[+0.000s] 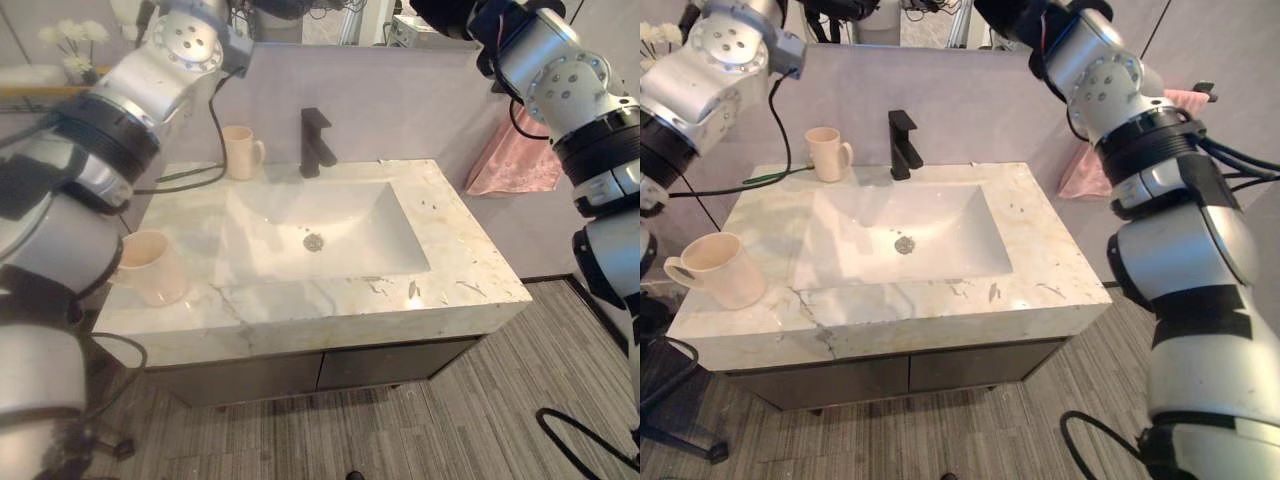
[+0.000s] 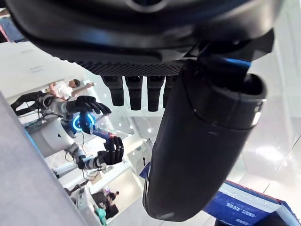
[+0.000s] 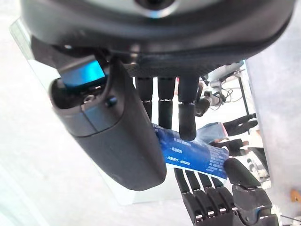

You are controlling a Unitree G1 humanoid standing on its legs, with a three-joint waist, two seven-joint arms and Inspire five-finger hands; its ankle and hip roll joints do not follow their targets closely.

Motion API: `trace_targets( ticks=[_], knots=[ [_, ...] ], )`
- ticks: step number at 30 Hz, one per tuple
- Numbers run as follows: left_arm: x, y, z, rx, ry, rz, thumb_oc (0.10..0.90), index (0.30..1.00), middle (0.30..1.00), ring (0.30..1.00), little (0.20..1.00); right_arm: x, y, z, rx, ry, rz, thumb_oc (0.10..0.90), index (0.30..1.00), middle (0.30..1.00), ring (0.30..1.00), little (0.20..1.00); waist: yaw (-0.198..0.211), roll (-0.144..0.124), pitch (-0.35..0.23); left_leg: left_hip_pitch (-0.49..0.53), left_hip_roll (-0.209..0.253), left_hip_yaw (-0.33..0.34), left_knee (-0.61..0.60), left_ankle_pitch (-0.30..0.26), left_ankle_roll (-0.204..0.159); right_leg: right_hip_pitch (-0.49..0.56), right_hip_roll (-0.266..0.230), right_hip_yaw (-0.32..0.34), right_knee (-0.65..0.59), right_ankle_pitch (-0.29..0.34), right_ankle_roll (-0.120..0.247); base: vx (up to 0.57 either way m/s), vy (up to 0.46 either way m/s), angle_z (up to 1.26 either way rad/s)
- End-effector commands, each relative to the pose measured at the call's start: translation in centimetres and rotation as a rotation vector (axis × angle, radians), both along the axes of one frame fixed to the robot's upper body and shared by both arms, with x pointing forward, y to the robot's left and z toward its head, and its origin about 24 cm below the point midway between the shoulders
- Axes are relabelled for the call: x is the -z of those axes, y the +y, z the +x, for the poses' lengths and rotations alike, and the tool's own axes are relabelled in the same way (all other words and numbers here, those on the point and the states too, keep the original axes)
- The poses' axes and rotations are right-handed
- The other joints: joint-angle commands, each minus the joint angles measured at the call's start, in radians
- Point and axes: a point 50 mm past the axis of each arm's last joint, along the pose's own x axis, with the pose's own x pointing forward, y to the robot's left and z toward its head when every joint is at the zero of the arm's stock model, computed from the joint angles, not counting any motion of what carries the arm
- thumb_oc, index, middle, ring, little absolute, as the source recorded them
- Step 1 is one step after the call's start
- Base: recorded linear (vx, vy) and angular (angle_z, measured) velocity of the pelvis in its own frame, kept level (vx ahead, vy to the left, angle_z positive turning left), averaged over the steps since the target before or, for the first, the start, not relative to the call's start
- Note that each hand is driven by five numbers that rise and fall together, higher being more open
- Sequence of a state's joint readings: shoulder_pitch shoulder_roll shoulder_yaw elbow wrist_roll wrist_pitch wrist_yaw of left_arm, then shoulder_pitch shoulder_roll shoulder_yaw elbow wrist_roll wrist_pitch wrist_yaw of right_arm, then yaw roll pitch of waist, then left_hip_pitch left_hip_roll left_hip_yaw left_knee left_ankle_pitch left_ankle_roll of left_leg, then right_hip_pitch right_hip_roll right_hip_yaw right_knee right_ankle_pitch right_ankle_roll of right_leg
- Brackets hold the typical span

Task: Organize the bathroom.

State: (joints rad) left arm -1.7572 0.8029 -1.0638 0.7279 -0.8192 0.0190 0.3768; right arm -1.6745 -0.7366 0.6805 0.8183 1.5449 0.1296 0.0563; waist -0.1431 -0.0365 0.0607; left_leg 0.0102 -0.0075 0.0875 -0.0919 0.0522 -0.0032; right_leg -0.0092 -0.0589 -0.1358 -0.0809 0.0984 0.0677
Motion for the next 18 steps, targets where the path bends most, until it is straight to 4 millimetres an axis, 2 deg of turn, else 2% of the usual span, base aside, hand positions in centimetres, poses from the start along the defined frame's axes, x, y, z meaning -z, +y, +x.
trace_targets(
  ticks=[1,4,5,13,14,18],
  knots=[
    [-7.9,9.8,-6.2,-0.358,-0.406,-0.252,0.8,0.9,0.9,0.9,0.9,-3.1,-4.6,-1.9,0.101,-0.106,0.06,0.4,0.3,0.3,0.3,0.3,0.024,0.019,-0.202,0.022,-0.012,0.024,0.023,-0.055,-0.041,0.035,0.011,0.015,0.073,-0.086,0.104,0.01,0.006,0.08],
    [-8.2,12.2,-7.4,-0.424,-0.435,-0.313,0.8,0.9,0.9,0.9,0.9,-3.2,-5.4,-2.2,0.115,-0.103,0.066,0.4,0.3,0.3,0.3,0.3,0.031,0.018,-0.198,0.024,-0.01,0.02,0.024,-0.055,-0.04,0.035,0.013,0.012,0.076,-0.092,0.098,0.01,0.004,0.05],
    [-8.1,13.8,-8.2,-0.462,-0.452,-0.35,0.8,0.9,0.9,0.9,0.9,-3.2,-6.0,-2.4,0.125,-0.1,0.072,0.4,0.3,0.3,0.3,0.3,0.035,0.015,-0.197,0.025,-0.01,0.016,0.025,-0.057,-0.039,0.036,0.015,0.011,0.078,-0.095,0.094,0.0,0.0,0.0],
    [-7.8,18.1,-10.8,-0.578,-0.512,-0.403,0.8,0.9,0.9,0.9,0.9,-3.3,-7.6,-3.1,0.153,-0.1,0.088,0.4,0.3,0.3,0.3,0.3,0.049,0.011,-0.191,0.026,-0.009,0.003,0.024,-0.058,-0.038,0.039,0.018,0.005,0.081,-0.105,0.085,0.0,-0.002,0.02],
    [-7.6,19.5,-11.6,-0.618,-0.515,-0.414,0.8,0.9,0.9,0.9,0.9,-3.3,-8.1,-3.4,0.162,-0.103,0.094,0.4,0.3,0.3,0.3,0.3,0.054,0.009,-0.187,0.027,-0.008,-0.001,0.024,-0.059,-0.036,0.039,0.02,0.002,0.082,-0.107,0.081,0.0,-0.009,0.13],
    [-7.0,21.3,-12.7,-0.673,-0.521,-0.429,0.8,0.9,0.9,0.9,0.9,-3.2,-8.4,-3.6,0.176,-0.103,0.098,0.4,0.3,0.3,0.3,0.3,0.061,0.007,-0.182,0.027,-0.008,-0.008,0.025,-0.059,-0.035,0.041,0.022,-0.001,0.082,-0.11,0.078,0.0,-0.009,0.17]
  ],
)
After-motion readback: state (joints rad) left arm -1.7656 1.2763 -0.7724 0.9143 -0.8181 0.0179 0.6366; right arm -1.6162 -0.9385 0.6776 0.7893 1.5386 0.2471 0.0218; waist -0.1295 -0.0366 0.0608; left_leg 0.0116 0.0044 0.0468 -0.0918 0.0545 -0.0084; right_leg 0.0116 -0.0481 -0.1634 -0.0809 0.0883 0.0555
